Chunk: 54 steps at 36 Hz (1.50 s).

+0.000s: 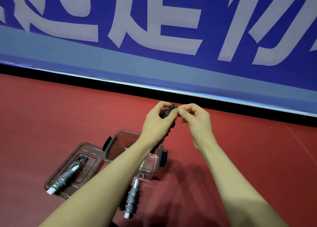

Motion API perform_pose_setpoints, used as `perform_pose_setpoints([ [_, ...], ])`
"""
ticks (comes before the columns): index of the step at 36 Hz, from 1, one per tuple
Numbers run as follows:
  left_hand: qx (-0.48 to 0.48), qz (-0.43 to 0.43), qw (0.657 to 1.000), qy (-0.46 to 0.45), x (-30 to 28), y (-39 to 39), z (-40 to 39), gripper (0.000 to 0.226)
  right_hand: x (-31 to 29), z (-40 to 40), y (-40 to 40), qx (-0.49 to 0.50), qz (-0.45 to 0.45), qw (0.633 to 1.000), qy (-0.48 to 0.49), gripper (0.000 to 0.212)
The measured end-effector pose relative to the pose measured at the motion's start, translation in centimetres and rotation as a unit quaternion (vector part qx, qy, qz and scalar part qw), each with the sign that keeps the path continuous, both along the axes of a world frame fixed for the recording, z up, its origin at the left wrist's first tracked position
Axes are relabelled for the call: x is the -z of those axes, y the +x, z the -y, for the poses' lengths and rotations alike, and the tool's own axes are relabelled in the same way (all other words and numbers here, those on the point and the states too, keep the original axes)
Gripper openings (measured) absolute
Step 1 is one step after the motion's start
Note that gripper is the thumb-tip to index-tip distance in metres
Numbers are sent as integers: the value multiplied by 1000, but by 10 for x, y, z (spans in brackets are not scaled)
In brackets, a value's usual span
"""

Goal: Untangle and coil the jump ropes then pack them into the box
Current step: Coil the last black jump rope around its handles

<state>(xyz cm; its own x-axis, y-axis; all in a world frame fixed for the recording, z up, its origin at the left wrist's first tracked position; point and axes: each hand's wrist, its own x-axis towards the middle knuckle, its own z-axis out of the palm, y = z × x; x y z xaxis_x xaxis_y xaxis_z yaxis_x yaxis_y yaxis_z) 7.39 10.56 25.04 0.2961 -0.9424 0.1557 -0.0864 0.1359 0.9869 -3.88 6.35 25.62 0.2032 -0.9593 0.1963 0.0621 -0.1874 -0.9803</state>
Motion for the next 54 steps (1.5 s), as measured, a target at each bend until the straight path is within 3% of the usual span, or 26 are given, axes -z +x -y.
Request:
perform_pose_setpoints([
  [11,15,-20,1000,4,-1,1,-2,18,-1,0,-4,-30,-2,999,-23,30],
  [14,20,-36,999,13,-2,3,-2,23,0,0,-5,-28,-39,998,-51,29],
  [25,53,-18,997,60,-1,9,-4,37,-1,4,-5,-36,-28,999,9,20],
  [27,65,24,996,60,0,11,-4,38,2,5,-3,-18,-27,999,22,20],
  [29,63,126,988,59,4,12,-3,43,4,6,-1,7,-20,999,42,20],
  [32,2,317,946,65,12,10,1,45,7,7,4,35,-24,997,62,19],
  [37,-86,471,876,67,16,-2,-1,69,12,5,14,67,-32,994,74,14],
  [45,-117,526,833,124,18,1,5,46,20,3,20,82,-111,990,40,16],
  [54,-101,459,869,157,16,18,10,32,16,-10,23,54,-212,974,-56,24],
])
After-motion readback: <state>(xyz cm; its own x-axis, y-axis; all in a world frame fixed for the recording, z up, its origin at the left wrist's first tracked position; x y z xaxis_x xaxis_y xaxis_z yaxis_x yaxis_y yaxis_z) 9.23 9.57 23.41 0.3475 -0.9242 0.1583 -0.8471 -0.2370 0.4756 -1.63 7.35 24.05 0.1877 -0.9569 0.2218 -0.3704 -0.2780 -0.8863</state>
